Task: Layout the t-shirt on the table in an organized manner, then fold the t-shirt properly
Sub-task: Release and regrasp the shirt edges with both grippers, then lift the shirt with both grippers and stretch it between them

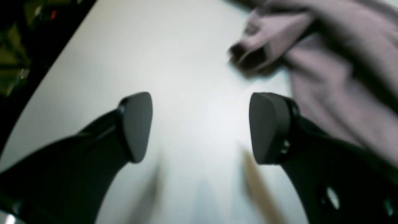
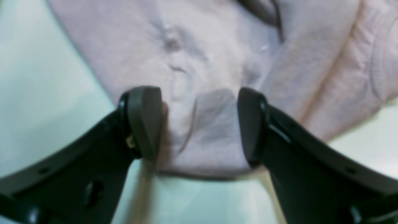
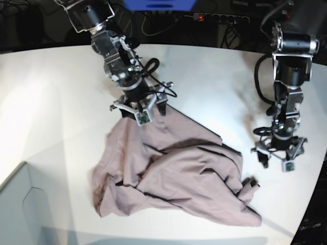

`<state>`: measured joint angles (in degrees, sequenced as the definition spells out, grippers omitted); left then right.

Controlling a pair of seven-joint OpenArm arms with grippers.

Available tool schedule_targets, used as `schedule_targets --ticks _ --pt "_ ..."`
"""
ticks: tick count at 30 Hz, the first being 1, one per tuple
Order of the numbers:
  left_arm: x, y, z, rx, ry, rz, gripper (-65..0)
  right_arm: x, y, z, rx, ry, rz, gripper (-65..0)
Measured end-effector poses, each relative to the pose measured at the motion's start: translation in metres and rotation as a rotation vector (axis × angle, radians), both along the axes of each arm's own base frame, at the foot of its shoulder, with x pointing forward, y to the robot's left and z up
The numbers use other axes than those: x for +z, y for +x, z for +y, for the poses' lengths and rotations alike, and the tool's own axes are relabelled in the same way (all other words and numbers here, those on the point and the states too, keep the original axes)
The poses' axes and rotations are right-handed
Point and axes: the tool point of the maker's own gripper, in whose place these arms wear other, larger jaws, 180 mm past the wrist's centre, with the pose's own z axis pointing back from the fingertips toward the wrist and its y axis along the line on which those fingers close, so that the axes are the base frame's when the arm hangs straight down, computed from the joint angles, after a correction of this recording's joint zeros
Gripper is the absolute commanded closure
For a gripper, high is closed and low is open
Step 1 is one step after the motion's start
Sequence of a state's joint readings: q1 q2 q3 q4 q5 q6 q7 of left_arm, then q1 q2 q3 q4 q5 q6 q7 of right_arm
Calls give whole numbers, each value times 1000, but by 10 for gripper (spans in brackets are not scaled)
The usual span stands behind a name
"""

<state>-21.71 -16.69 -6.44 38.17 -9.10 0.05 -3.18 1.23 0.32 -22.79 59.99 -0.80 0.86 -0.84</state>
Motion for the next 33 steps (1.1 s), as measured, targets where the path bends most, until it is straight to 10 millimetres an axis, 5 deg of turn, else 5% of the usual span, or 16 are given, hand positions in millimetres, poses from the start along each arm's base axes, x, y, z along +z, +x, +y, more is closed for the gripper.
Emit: schedule_targets --ticks 4,8,9,16,22,25,33 --pt "-3 -12 20 65 -18 -5 -467 -5 -7 -13 1 -18 -10 -317" --pt "-14 -25 23 80 -24 15 -467 -8 -14 -40 -7 -48 -26 -15" --pt "-18 -27 21 80 -30 27 -467 -8 -15 -48 -14 -60 -28 0" --pt "-33 -32 -2 67 -68 47 -467 4 -58 -130 -153 -143 16 0" --pt "-41 -31 -26 49 -110 51 -467 66 -33 -206 -345 -180 -154 0" --pt "-42 -30 -30 46 -115 48 -467 81 -34 -244 -470 -195 -187 0" --pt "-52 -27 -80 18 -197 51 -467 92 -23 -256 -550 -169 -219 0"
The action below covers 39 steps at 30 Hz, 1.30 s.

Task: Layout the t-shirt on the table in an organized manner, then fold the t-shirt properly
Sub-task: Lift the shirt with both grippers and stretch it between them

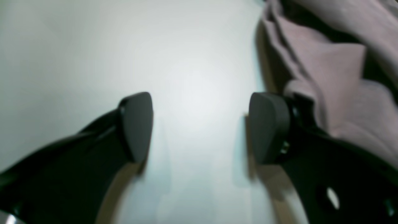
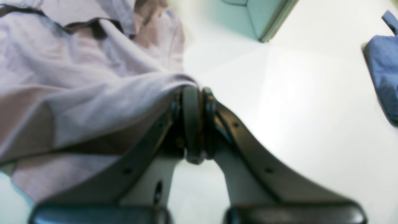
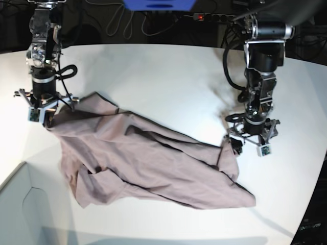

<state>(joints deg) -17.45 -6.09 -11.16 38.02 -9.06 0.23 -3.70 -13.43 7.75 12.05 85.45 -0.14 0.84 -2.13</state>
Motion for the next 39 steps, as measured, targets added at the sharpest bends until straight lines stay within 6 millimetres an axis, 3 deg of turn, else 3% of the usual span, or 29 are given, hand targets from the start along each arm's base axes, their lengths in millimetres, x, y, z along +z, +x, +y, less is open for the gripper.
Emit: schedule_targets --ticks 6,10,14,21,30,33,37,39 --pt "-3 -28 -20 -20 -10 -17 -463 -5 1 11 25 12 11 0" --pt "15 -40 -37 -95 25 -70 -463 -4 3 12 25 13 8 0" --pt "29 -32 -55 -159 28 -110 -463 -7 3 21 50 19 15 0" --pt "41 -8 -47 -139 43 -137 -463 -7 4 24 56 21 17 0" --pt "15 4 -45 -133 30 -48 -452 -6 4 23 53 20 13 0" --pt "15 6 -46 -133 29 -51 -327 -6 4 23 53 20 14 0" --pt "14 5 -46 -132 26 -49 0 -6 4 23 53 20 14 0" --pt "12 3 -44 -131 27 -35 -16 -5 6 22 52 20 11 0"
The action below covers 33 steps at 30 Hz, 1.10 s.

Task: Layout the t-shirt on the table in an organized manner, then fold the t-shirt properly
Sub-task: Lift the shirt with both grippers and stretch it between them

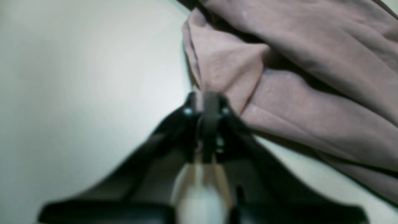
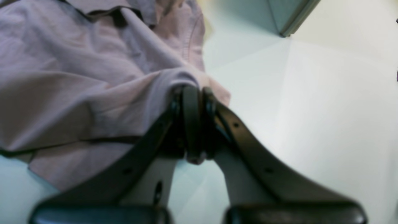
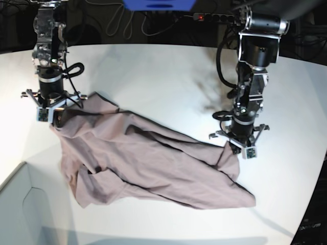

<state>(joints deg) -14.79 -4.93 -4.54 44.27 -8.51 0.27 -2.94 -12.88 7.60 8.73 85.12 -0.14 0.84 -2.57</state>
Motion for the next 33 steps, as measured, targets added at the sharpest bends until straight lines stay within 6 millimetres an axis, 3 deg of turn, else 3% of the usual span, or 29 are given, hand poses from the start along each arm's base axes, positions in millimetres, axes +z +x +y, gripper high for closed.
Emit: schedule_targets --ticks 4,9,13,19,26,33 --pt "-4 -8 6 -1 -22 110 -2 12 14 -2 -1 -3 -36 0" --pt "55 -10 52 139 -141 26 -1 29 33 -6 7 -20 -84 0" --pt "73 -17 75 207 -286 34 -1 49 50 -12 4 -37 -137 0" --pt "65 -42 113 303 -389 78 -1 80 77 -19 12 -65 -213 0" --pt "54 -71 118 331 -441 95 -1 107 103 -16 18 -60 -282 0" --pt "49 -76 118 335 -444 106 -1 68 116 12 90 -37 -185 0"
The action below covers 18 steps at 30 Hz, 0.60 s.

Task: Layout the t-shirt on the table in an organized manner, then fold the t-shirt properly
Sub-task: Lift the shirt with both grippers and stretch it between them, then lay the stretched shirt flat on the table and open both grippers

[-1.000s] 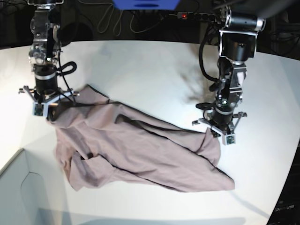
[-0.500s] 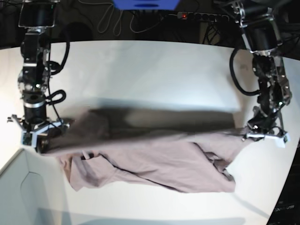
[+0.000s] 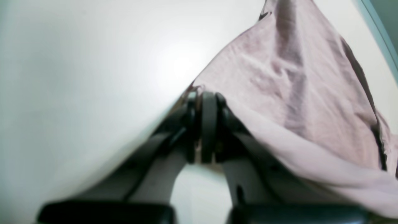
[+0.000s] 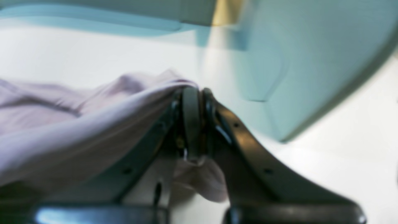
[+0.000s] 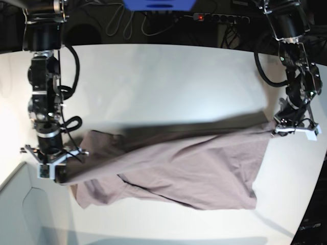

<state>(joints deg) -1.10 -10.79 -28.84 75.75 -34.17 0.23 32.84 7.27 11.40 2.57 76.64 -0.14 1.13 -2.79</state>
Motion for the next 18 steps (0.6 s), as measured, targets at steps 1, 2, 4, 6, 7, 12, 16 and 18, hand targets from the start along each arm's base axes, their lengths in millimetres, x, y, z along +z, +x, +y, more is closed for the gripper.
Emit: schedule_targets --ticks 1,2,4,6,7,12,16,18 --pt "0 0 0 0 0 -1 -4 -5 2 5 13 -1 15 0" --pt "0 0 0 1 0 -1 -21 -9 5 9 24 -1 25 0" --pt "1 2 1 4 4 -2 -94 -16 13 19 53 -7 43 -29" --pt "2 2 2 9 3 -3 -205 -23 24 24 65 -7 70 -106" --pt "2 2 2 10 3 -2 -265 -24 29 24 64 -5 75 -154" --pt "20 8 2 1 25 -48 -386 -13 40 20 56 -9 48 -318" --pt "44 15 1 -11 51 -108 -386 0 27 19 68 -34 12 -353" --pt "43 13 2 -5 54 -106 -386 1 13 22 77 -39 -2 -352"
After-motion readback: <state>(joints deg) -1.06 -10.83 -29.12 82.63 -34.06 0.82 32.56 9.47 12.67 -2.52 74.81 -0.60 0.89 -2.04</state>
